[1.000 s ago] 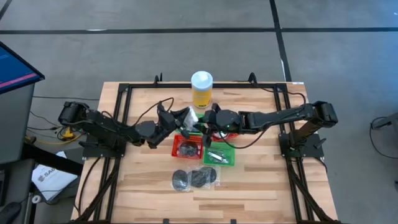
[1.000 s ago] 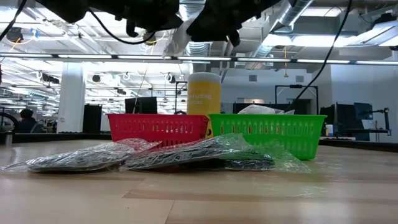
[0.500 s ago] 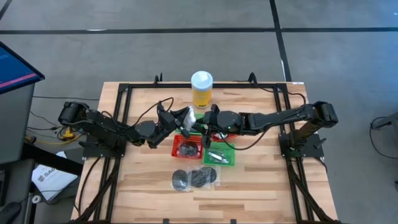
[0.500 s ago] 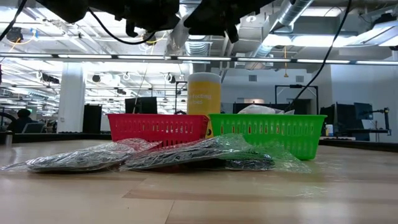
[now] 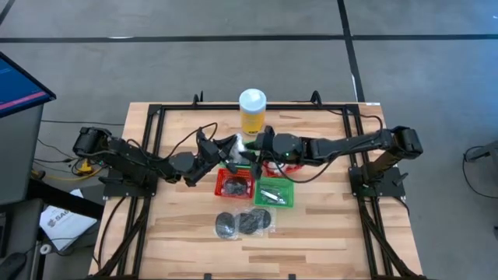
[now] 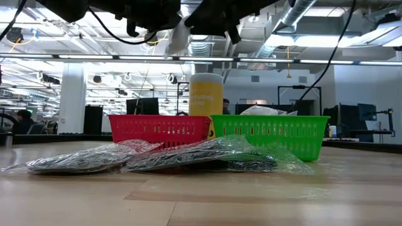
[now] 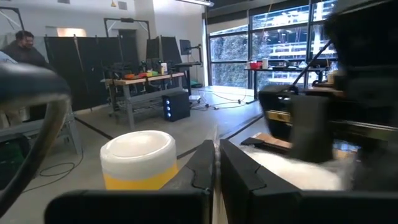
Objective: Pick & Place Travel size toiletries
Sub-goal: Put the cotton pack into the right red bin
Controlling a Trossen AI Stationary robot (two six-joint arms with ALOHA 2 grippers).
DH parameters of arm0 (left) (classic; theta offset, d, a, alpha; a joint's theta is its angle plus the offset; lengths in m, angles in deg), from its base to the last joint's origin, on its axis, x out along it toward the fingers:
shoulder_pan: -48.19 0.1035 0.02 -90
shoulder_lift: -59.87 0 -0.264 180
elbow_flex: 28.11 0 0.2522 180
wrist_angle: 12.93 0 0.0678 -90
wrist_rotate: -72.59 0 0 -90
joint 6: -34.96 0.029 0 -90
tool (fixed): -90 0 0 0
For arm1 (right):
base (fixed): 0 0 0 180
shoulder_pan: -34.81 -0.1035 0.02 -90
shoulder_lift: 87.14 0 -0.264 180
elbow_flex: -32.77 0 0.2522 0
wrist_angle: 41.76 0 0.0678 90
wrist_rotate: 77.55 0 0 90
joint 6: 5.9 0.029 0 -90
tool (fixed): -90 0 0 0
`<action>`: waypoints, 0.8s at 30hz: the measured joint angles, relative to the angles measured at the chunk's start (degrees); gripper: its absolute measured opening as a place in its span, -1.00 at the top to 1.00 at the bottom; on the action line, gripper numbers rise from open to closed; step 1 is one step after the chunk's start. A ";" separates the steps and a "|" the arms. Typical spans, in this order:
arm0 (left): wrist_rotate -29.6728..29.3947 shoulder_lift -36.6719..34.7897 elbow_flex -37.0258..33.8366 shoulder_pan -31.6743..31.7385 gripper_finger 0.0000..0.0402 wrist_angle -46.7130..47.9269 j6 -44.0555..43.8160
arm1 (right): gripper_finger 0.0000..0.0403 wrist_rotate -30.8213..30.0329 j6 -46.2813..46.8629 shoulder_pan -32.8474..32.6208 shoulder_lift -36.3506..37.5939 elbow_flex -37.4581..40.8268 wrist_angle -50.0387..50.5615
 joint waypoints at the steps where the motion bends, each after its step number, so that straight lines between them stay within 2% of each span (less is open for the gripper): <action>1: -0.03 0.00 0.00 -0.07 0.97 0.00 0.00 | 0.42 0.00 0.01 0.23 0.00 0.00 0.00; 7: -0.17 -0.02 -0.01 -0.16 0.97 0.03 0.17 | 0.51 0.00 1.43 1.06 0.00 0.00 0.80; 13: 0.06 -0.02 -0.02 -0.14 0.97 0.04 0.20 | 0.94 -0.03 0.27 1.06 0.00 0.00 3.45; 24: 0.17 -0.02 -0.04 -0.14 0.89 0.08 0.20 | 1.00 -0.02 -1.13 1.21 0.16 0.00 6.13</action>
